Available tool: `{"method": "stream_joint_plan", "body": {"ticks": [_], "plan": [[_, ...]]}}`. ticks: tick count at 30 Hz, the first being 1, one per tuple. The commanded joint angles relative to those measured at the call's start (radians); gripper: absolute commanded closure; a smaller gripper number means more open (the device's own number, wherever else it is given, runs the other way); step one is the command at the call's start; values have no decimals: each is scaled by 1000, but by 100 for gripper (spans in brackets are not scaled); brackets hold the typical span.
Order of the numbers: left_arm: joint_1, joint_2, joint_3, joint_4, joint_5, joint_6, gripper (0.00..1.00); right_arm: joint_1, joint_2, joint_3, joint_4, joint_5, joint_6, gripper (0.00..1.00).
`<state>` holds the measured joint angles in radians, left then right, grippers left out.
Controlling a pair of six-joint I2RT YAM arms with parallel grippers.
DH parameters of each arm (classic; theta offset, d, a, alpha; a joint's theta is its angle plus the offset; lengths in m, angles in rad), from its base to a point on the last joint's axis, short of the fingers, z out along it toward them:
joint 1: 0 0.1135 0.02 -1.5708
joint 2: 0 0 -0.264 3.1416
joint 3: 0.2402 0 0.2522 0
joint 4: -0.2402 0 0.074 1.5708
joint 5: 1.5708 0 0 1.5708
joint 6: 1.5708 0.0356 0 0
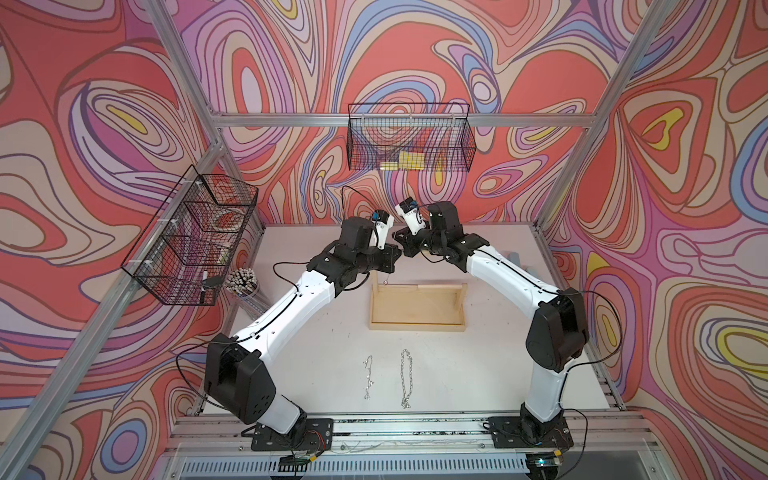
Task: Hang the necklace on the jewelry display stand
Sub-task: Hang the necklace on the stand.
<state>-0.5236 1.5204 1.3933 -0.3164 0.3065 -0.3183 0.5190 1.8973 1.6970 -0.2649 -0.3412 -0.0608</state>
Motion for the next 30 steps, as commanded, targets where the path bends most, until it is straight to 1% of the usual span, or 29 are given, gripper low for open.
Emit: {"method": "stream_joint_plan", "body": {"ticks": [1,7,12,19,22,25,27,28,29,30], "plan": [[8,-64,-27,-17,-11,8,100,3,21,37,-20,15,-11,100],[15,-84,-65,-25,-43,-2,100,13,37,69,-56,6,-28,100],[20,-86,-70,-31,-59,-10,100,18,64,124,-108,-12,-38,100],[28,-101,-131,-10,-71,-27,100,32,56,125,-133,-16,-48,100],[32,-97,-137,-3,-63,-34,100,32,55,129,-153,-10,-56,87],[33,-92,-134,-7,-57,-39,100,32,42,127,-167,-1,-63,81],[33,-91,-135,-11,-56,-39,100,32,28,121,-170,-5,-66,71],[32,-91,-137,-10,-58,-41,100,32,21,121,-174,-8,-69,64],[33,-89,-138,-11,-60,-42,100,32,16,122,-180,-12,-72,60],[31,-89,-140,-12,-62,-43,100,32,11,125,-185,-10,-75,59]]}}
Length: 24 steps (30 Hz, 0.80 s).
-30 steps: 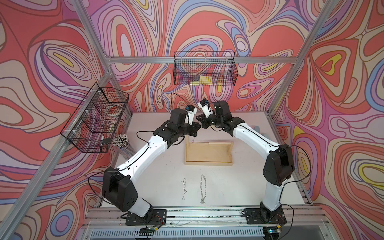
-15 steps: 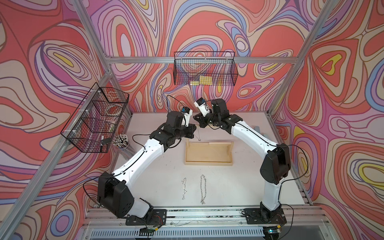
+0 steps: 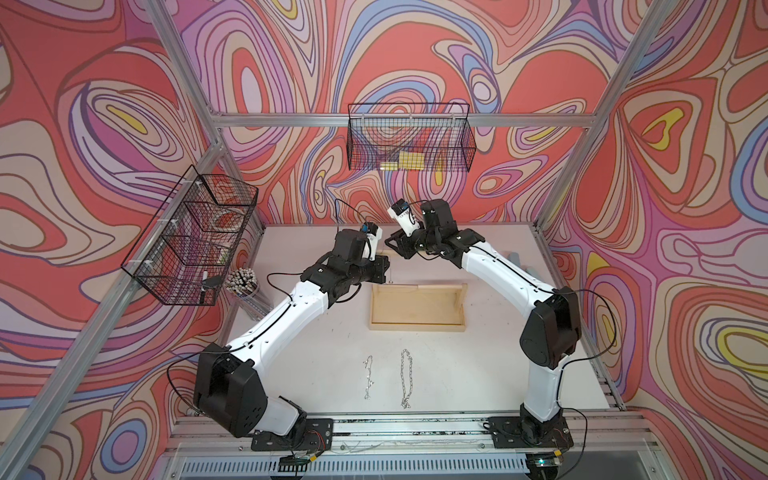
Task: Hang the necklace on the jewelry display stand
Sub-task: Hang the necklace on the stand.
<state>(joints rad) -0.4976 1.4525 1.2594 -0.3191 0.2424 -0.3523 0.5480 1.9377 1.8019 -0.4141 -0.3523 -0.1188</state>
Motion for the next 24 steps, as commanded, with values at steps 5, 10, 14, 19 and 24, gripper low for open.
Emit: {"method": "stream_joint_plan", "body": {"ticks": [5,10,14,19,24], "plan": [[6,-17,-12,-9,4,-14,100,2,-71,-13,-42,10,-21,59],[6,-19,-15,-15,-4,-21,99,3,-126,-51,-56,10,-35,58],[7,-26,-13,-9,-6,-28,96,3,-139,-45,-85,-7,-62,51],[7,-27,-30,-7,1,-38,91,3,-122,-30,-109,-5,-57,53],[8,-37,-55,4,24,-51,76,2,-160,-104,-51,17,-25,55]]}}
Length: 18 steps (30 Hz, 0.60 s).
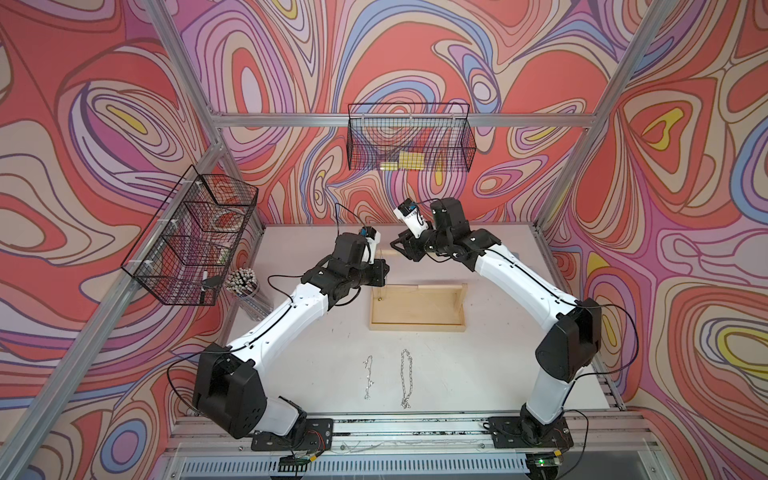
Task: Hang the necklace on the jewelry display stand
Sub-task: Hang the necklace on the stand.
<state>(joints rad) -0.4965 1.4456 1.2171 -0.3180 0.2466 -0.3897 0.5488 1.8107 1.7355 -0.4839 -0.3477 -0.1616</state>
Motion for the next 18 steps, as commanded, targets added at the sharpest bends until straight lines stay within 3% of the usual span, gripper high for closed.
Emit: {"method": "stream_joint_plan", "body": {"ticks": [1,3,6,12,18], "plan": [[7,-33,-14,-2,19,-15,67,1,-62,-51,30,18,24,56],[6,-44,-15,-14,16,-14,54,2,-87,-75,42,22,32,57],[7,-67,-15,-25,7,-16,45,2,-129,-108,65,27,47,58],[6,-129,15,-57,0,-33,38,2,-219,-178,96,53,98,64],[6,-195,73,-176,-40,-30,31,12,-328,-248,13,143,163,59]]}}
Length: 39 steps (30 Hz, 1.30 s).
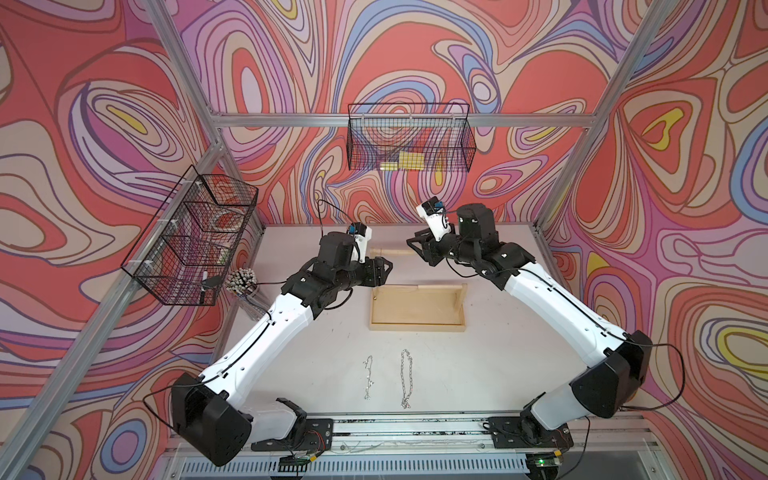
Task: Hang the necklace on the jewelry display stand
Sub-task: Hang the necklace on the stand, then pick up the necklace from the center of the board.
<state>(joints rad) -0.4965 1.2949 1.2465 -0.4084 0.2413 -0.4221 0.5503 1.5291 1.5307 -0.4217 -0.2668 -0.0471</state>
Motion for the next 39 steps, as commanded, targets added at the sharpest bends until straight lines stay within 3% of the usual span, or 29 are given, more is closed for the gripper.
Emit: {"method": "stream_joint_plan", "body": {"ticks": [1,8,12,17,23,28,39], "plan": [[7,-56,47,-110,-54,5,30,17,-64,-64,-74,77,48,57],[6,-184,-43,-191,-318,-37,33,124,-154,-242,-223,222,186,44],[6,-251,-113,-188,-426,-89,36,206,-152,-367,-247,262,296,44],[7,-285,-147,-205,-424,-107,37,264,-129,-485,-199,270,430,49],[7,-322,-200,-215,-415,-133,38,326,-3,-520,-168,285,512,56],[7,-362,-250,-193,-419,-150,37,411,110,-521,-151,332,517,55],[7,-368,-260,-199,-436,-146,37,430,190,-525,-105,319,529,56]]}}
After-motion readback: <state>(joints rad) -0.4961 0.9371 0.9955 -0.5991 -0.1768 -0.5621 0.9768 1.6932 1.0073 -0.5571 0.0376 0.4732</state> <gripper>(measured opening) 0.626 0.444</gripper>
